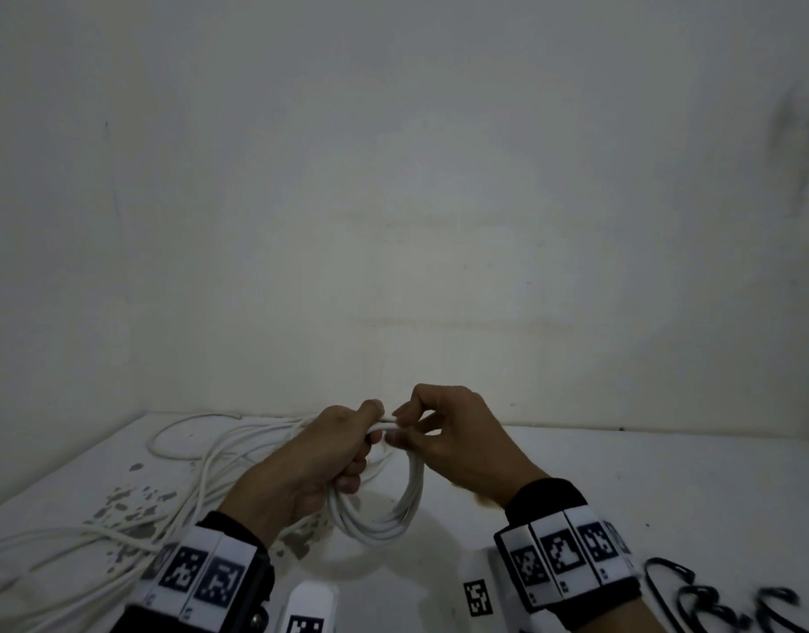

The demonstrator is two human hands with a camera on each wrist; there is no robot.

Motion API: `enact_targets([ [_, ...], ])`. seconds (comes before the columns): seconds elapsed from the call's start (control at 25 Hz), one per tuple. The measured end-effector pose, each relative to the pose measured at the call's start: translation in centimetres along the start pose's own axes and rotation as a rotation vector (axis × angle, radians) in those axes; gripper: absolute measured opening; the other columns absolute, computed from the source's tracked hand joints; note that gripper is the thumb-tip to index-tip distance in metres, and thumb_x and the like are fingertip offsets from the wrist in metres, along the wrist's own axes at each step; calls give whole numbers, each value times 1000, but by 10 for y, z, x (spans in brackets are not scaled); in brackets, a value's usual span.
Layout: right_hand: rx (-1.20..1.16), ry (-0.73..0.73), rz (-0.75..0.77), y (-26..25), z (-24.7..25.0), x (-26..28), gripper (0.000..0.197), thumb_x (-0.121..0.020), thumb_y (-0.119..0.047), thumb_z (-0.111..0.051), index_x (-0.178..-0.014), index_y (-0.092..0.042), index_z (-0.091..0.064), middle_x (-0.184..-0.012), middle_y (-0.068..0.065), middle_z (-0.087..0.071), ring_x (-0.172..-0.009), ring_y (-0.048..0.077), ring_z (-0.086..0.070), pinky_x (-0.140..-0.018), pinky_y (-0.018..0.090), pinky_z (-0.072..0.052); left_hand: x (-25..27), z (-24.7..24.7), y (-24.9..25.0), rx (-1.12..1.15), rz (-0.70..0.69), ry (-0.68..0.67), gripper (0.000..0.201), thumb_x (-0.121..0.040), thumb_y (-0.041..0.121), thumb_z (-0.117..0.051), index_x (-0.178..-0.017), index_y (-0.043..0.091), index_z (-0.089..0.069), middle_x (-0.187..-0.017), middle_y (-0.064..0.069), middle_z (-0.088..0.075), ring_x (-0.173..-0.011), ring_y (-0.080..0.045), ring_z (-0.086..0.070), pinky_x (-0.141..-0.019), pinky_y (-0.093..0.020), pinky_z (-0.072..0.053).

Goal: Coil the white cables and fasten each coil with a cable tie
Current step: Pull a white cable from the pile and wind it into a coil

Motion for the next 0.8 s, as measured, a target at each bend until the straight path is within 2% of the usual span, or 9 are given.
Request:
enact_targets([
  [0.08,28,-74,-49,-5,8,11,21,-83,-34,-80,-92,-19,-68,-96,-4,-73,-81,9,-72,-74,32,-61,0,-6,-6,6,8,9,37,-101,30,-43,-67,14,-44,-47,4,-26,-38,-10,-20,-41,-18,-18],
  [0.2,278,-146,-162,-1,48,30,24,-89,-44,-69,-107,-29,-66,-98,-5,-72,-75,3,-70,-68,24,-59,2,-19,-12,2,18,23,38,-101,28,-42,-65,14,-41,-46,4,-24,-35,-9,-18,-39,-15,-17],
  [0.32,509,-285,-328,10,109,58,25,-97,-45,-58,-99,-22,-69,-88,1,-74,-59,1,-64,-59,19,-53,7,-40,-15,-10,12,11,40,-101,27,-42,-63,14,-41,-48,5,-20,-36,-10,-16,-38,-16,-17],
  [0.4,620,-377,-506,20,147,84,33,-99,-44,-55,-93,-16,-70,-83,9,-74,-54,11,-63,-56,25,-55,14,-63,-15,-32,5,-18,39,-100,26,-43,-63,13,-42,-48,5,-20,-38,-10,-16,-38,-17,-18],
  [0.48,747,-508,-666,26,174,109,36,-98,-46,-54,-92,-14,-71,-81,8,-73,-53,16,-62,-59,29,-56,18,-87,-11,-38,-3,-52,40,-100,26,-43,-63,12,-44,-46,5,-21,-37,-10,-16,-39,-17,-19],
  [0.6,837,-693,-801,29,192,138,39,-97,-48,-55,-96,-13,-74,-77,2,-71,-53,12,-62,-55,20,-52,22,-124,-3,-17,13,-86,39,-101,26,-44,-65,9,-49,-43,5,-26,-35,-10,-20,-37,-18,-21],
  [0.68,871,-695,-833,34,197,151,44,-98,-49,-53,-95,-10,-73,-78,3,-70,-52,9,-59,-48,16,-46,22,-150,1,0,22,-117,39,-101,27,-43,-69,7,-52,-43,4,-30,-36,-10,-23,-37,-19,-23],
  [0.72,899,-663,-844,38,199,155,45,-99,-49,-51,-95,-9,-72,-77,3,-68,-53,10,-58,-51,18,-47,21,-162,4,10,33,-136,39,-101,28,-43,-70,6,-54,-43,4,-30,-38,-11,-25,-38,-19,-24],
  [0.8,959,-593,-880,50,206,163,44,-100,-47,-49,-96,-8,-67,-79,4,-61,-65,19,-57,-68,26,-52,22,-188,8,30,55,-180,39,-102,29,-42,-74,5,-56,-46,3,-30,-40,-12,-25,-38,-20,-25],
])
Point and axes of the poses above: each hand's wrist, its own x-axis away from the middle knuckle, its own z-axis out of the back of the hand, y = z × x, the point moved 2 cm from there along -x, towards the middle knuckle
